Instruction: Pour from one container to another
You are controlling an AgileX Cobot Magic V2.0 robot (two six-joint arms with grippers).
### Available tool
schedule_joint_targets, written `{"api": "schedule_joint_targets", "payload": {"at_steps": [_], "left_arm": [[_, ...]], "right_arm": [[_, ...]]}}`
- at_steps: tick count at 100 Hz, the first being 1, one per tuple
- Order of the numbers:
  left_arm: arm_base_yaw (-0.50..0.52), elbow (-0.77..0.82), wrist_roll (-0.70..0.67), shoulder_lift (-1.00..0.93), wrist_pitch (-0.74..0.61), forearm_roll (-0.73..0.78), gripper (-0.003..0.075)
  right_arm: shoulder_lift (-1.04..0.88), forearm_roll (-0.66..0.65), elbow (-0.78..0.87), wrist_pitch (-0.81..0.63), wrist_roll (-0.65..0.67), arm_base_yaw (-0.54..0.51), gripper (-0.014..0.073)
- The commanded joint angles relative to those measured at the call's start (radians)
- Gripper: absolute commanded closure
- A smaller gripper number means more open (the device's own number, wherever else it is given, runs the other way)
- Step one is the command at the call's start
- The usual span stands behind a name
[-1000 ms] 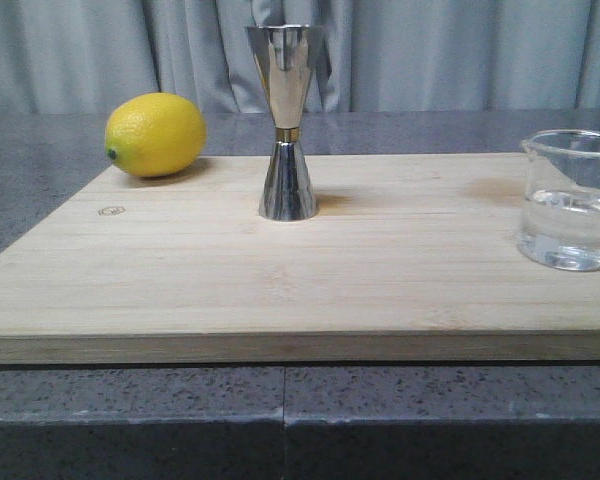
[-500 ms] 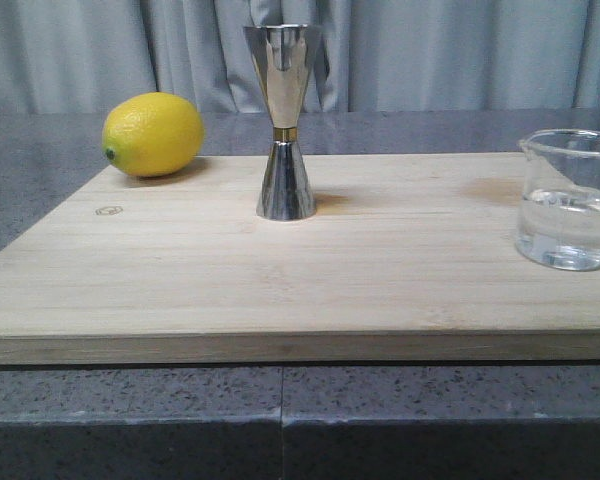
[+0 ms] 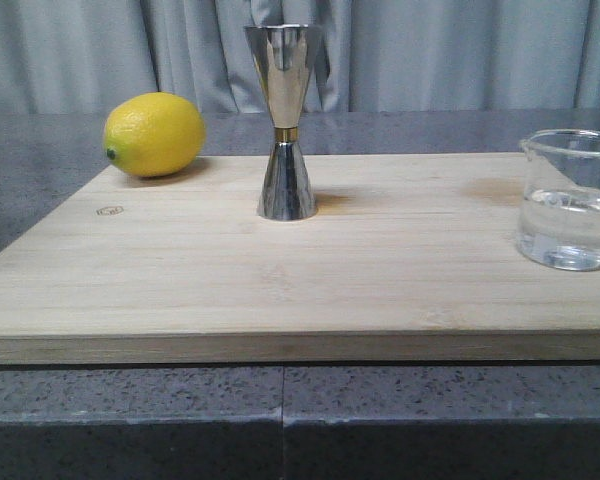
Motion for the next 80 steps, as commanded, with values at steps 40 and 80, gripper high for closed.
{"api": "schedule_joint_targets", "payload": {"at_steps": [40,80], "left_arm": [[0.058,0.108,0.877,0.124,0.171,-0.784,0.0176],[-0.009,0.127,1.081,0.268,0.384,-0.954,0.0176]], "right_arm": [[0.010,-0.004,-0.037,-0.066,-0.009,-0.006,0.0050],[0.010,0.000,-0.037,-0.074,-0.009,-0.006,0.0050]]}}
